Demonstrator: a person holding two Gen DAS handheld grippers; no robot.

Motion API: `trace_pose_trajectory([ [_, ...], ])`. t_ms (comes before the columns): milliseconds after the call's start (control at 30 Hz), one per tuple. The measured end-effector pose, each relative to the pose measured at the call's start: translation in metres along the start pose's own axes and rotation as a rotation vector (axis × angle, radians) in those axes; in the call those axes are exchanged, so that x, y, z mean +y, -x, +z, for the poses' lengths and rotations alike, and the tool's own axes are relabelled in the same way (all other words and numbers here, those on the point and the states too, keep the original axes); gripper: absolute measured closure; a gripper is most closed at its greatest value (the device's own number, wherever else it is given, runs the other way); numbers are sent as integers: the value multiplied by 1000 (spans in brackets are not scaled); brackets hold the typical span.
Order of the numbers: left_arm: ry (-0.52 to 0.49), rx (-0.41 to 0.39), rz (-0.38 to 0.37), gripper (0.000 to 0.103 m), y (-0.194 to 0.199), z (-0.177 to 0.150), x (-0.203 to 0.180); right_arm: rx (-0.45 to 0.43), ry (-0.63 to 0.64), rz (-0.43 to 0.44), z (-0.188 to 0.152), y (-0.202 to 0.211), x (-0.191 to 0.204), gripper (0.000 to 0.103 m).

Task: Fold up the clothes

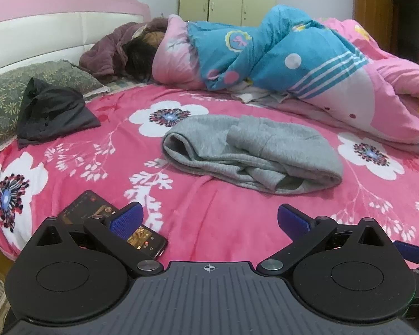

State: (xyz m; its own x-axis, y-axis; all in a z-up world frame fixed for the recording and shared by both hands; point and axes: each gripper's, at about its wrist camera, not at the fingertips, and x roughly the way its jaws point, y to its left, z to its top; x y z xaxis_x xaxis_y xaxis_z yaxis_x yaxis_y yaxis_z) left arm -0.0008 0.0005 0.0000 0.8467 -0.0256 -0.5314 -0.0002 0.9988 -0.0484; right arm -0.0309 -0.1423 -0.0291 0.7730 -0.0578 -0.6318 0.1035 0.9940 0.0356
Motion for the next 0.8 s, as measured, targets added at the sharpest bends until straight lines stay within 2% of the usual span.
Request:
trace_pose_trajectory([
  [300, -31, -6, 31, 0, -6, -4, -7, -3, 0, -15, -2, 0, -2, 0],
  [533, 9, -12, -9, 0, -5, -8, -2, -8, -2, -29, 0, 1, 1, 0],
  [800, -17, 4, 36, 0, -3, -12, -6, -9, -4, -36, -1, 6, 0, 0],
])
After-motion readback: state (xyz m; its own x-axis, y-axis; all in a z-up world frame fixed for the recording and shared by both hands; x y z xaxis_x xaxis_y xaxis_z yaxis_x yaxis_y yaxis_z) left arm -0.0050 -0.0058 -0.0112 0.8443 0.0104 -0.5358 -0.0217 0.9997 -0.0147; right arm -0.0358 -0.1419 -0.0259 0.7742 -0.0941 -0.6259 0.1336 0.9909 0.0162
